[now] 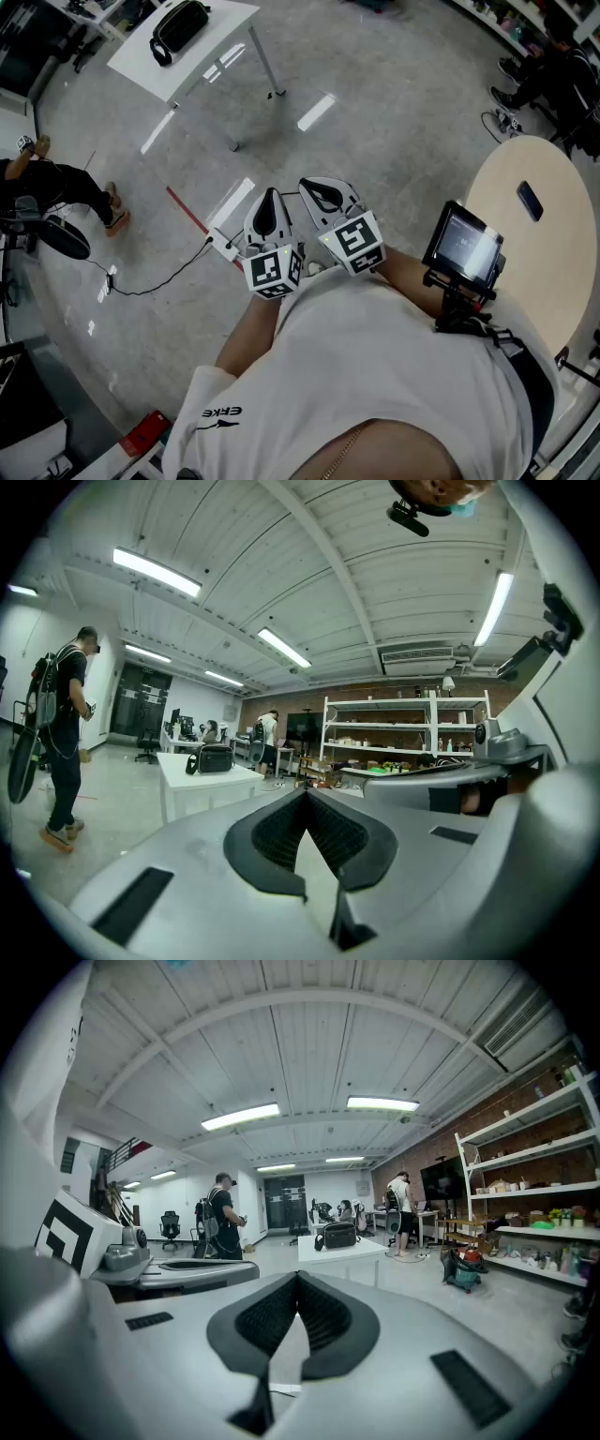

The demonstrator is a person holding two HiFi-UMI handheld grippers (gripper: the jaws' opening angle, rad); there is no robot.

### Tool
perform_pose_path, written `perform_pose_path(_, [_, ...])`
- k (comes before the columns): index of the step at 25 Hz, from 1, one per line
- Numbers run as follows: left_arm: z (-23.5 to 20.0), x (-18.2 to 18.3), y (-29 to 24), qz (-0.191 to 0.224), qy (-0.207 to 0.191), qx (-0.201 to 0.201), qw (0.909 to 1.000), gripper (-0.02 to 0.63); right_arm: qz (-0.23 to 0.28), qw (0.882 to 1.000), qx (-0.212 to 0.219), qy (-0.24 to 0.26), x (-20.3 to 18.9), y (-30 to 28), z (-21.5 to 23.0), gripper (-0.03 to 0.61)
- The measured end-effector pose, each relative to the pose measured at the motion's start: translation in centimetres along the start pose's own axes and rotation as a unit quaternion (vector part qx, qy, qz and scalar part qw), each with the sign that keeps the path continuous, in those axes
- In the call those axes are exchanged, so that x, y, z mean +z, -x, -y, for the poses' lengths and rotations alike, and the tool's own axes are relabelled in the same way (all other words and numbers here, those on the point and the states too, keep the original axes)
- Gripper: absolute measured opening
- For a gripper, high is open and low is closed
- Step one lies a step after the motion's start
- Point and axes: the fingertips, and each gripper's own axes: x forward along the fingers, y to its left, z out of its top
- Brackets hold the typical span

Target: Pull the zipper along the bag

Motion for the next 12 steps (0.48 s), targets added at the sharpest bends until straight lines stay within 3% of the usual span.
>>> perform_pose_path(12, [0.09,-0.48,-0.28,-0.006,0.0,-0.003,1.0,0.003,0.001,1.0,-0.008,-0.012,-0.35,0.14,0.4,0.005])
